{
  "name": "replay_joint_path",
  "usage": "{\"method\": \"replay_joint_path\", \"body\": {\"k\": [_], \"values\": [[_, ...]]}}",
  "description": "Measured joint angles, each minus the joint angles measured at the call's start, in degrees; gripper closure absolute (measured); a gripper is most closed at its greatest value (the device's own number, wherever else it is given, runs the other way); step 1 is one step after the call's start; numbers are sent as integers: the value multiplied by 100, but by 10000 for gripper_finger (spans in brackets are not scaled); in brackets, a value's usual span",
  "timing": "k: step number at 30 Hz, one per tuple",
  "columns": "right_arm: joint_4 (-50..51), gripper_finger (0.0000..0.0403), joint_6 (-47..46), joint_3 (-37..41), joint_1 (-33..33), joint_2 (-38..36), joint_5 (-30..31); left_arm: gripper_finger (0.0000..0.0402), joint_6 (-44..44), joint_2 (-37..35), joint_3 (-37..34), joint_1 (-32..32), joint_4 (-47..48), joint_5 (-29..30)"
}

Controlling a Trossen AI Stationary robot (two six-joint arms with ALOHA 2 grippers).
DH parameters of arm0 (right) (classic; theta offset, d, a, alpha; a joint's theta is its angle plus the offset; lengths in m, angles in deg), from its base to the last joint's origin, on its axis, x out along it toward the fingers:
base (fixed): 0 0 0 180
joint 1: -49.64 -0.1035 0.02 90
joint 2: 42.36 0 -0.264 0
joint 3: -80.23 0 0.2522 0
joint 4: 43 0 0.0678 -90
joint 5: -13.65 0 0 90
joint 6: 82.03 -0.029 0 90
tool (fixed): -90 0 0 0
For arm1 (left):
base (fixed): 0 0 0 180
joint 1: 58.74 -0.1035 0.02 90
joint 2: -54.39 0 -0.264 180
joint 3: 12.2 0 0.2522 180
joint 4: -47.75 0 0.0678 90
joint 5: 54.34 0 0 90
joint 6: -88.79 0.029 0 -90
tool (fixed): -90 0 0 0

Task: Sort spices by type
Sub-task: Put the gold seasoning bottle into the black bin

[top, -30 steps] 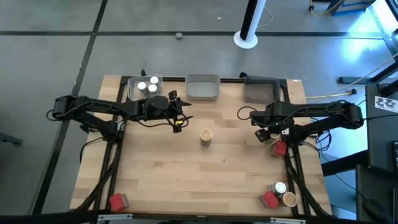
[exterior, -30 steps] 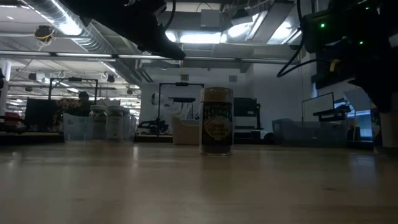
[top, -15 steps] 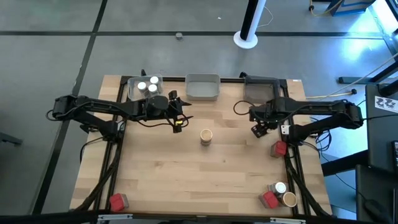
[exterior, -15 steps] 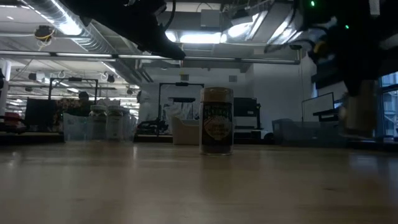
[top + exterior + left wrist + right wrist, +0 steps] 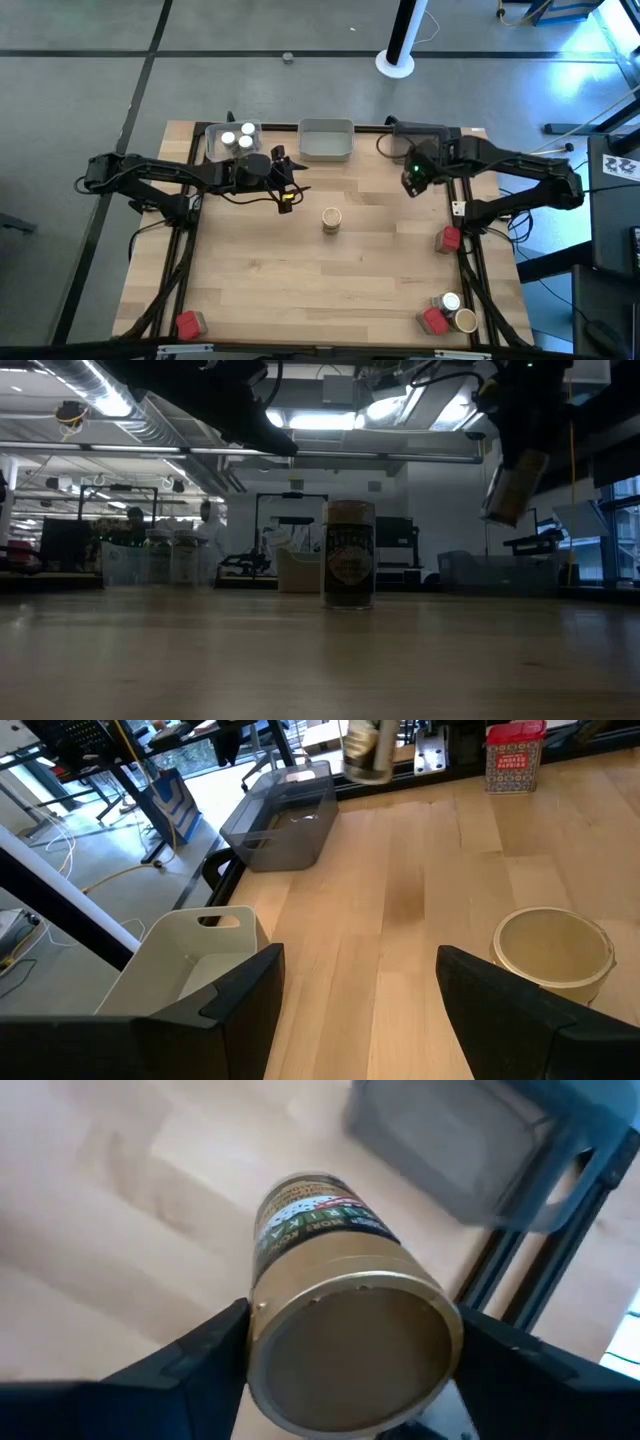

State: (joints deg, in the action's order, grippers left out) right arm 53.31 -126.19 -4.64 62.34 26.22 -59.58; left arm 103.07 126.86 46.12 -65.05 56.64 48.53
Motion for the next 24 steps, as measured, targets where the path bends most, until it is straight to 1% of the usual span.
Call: {"method": "replay_joint_path", "body": {"k": [7,14,18,24], "values": [[-64,114,723,-175,975,0,125,157,14,0,0,0,-2,2],[-425,113,1458,-179,2044,75,166,157,53,0,0,0,-1,0],[-515,113,1853,-179,2602,317,93,157,53,0,0,0,-2,0],[-656,112,2269,-179,3180,927,60,157,86,0,0,0,-3,0]]}}
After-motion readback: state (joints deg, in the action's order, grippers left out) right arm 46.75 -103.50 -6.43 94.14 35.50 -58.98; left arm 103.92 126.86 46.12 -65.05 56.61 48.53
